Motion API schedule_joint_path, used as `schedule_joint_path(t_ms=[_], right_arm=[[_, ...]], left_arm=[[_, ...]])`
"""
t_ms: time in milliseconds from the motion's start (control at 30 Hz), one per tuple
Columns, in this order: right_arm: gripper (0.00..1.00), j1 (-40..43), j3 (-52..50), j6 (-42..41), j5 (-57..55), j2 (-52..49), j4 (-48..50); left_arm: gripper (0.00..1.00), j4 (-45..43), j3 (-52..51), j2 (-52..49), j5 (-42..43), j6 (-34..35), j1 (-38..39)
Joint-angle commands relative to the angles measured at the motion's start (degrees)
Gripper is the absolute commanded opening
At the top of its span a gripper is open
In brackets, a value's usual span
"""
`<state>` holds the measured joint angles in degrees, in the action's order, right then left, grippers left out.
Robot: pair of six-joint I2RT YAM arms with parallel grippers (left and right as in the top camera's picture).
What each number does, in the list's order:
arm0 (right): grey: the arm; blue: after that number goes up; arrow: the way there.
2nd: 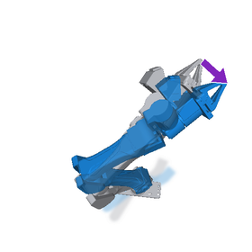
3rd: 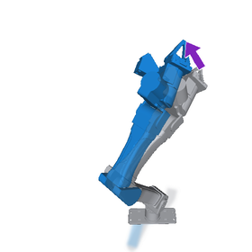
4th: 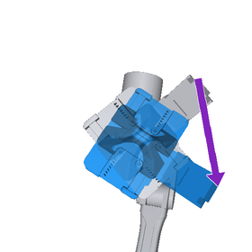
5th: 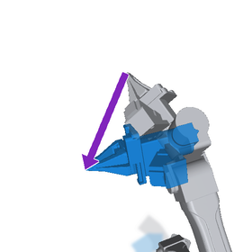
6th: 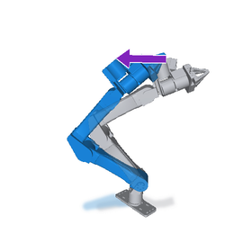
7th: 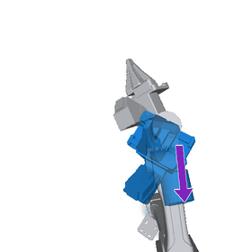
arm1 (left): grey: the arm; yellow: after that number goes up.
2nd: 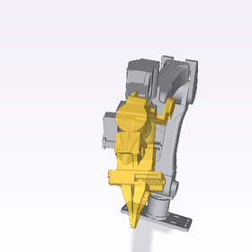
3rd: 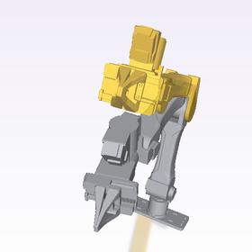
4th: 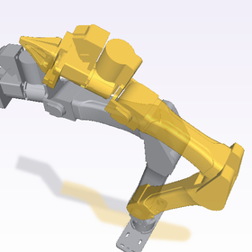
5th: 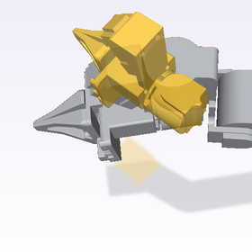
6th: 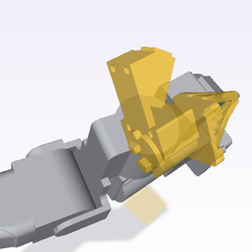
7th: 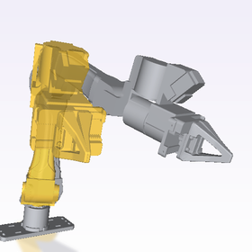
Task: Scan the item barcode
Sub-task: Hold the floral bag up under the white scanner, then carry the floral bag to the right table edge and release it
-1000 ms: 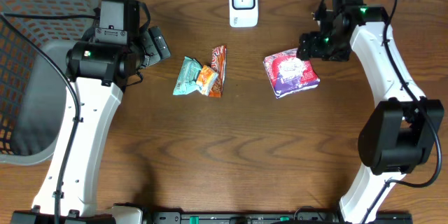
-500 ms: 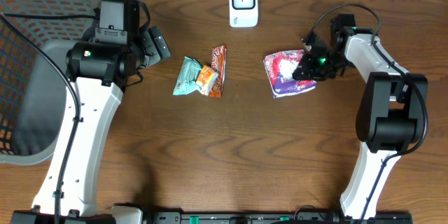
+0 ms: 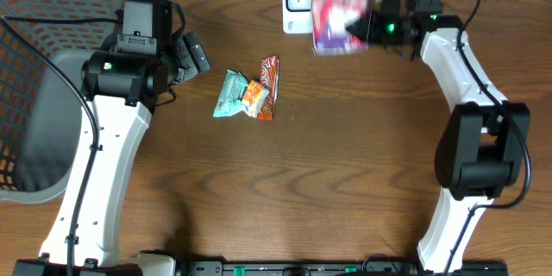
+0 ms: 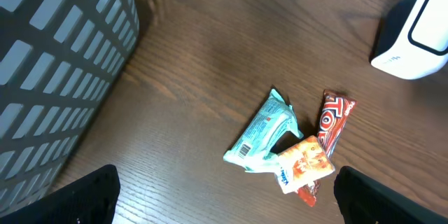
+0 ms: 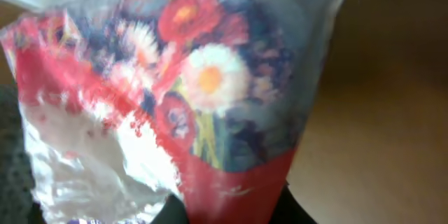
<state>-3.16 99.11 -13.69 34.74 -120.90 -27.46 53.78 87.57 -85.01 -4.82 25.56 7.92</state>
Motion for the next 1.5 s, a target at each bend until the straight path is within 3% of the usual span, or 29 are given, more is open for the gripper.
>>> schedule_joint_path(t_ms=[0, 267, 467, 667, 967, 1233, 1300, 1433, 1467], right_arm=[[0.01, -3.3, 1.2, -11.7, 2.5, 0.2, 8.7], [0.01, -9.6, 1.2, -20.4, -11.7, -6.3, 25.6], [0.01, -7.8, 1.8, -19.7, -14.2, -5.8, 27.3], [0.01, 1.6, 2.6, -17.6, -17.3, 0.7, 13.2], [0.01, 18.8, 2.6, -17.5, -43.4, 6.3, -15.3], [0.02, 30.1, 2.4, -6.1, -43.3, 2.7, -15.1], [0.12, 31.5, 2.4, -5.5, -39.1, 1.4, -14.0], [0.66, 32.9, 2.4, -5.4, -26.8, -1.9, -11.5], [0.70, 33.0, 2.4, -5.3, -25.2, -2.1, -11.5]], left_arm=[[0.98, 0.2, 0.4, -0.3, -0.3, 0.5, -0.2], [0.98, 0.2, 0.4, -0.3, -0.3, 0.5, -0.2], [0.98, 0.2, 0.4, -0.3, -0.3, 0.5, -0.2], [0.98, 0.2, 0.4, -0.3, -0.3, 0.5, -0.2], [0.98, 0.2, 0.4, -0.3, -0.3, 0.5, -0.2], [0.98, 0.2, 0.4, -0.3, -0.3, 0.5, -0.2], [0.98, 0.2, 0.4, -0.3, -0.3, 0.5, -0.2], [0.98, 0.2, 0.4, -0.3, -0.3, 0.5, -0.2], [0.98, 0.2, 0.4, -0.3, -0.3, 0.5, -0.2]])
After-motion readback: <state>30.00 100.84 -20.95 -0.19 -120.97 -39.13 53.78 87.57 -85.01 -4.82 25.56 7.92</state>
